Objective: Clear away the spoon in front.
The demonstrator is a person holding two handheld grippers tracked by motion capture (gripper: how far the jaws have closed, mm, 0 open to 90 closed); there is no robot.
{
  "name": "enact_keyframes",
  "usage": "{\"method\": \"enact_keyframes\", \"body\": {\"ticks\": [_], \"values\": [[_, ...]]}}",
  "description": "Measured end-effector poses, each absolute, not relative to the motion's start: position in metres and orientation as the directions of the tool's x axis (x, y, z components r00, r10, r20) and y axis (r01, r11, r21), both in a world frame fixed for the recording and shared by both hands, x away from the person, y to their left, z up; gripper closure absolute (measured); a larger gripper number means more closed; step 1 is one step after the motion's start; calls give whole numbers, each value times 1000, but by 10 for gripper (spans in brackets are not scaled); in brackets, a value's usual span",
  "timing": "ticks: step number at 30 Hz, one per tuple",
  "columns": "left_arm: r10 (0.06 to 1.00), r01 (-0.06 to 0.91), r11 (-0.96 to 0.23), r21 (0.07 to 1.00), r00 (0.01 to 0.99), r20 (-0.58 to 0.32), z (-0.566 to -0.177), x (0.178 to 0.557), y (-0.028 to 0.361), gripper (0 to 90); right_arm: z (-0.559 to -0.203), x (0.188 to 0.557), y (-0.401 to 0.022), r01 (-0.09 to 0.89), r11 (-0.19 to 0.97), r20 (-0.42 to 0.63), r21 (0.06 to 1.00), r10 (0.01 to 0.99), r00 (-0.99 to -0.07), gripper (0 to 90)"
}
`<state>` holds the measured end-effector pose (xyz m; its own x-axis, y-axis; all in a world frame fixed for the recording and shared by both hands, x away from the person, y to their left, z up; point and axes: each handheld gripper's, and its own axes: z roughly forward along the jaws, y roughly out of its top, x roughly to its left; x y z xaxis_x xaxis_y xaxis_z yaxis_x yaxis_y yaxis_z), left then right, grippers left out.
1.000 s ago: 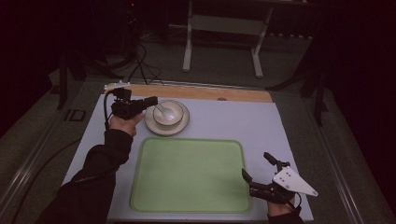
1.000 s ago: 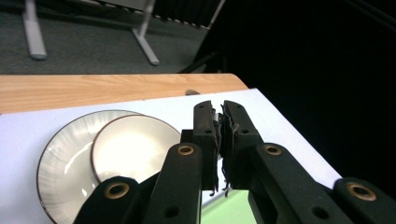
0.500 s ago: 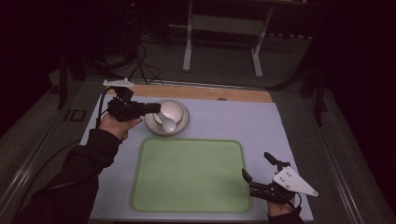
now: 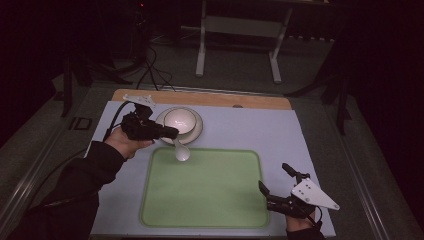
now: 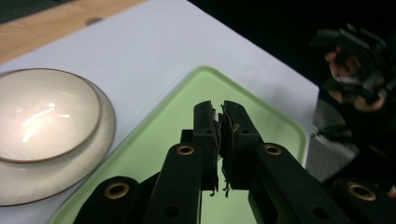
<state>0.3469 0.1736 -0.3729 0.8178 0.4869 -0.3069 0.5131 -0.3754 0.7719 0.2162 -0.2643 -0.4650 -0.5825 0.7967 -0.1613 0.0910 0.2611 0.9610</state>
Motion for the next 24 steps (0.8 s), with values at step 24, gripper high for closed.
{"method": "enact_keyframes", "body": {"ticks": [24], "values": [[281,428,-616,661,904,-324,-401,340,137,843,-465,216,-264,95,267,-164,959,795,-584,101]]}}
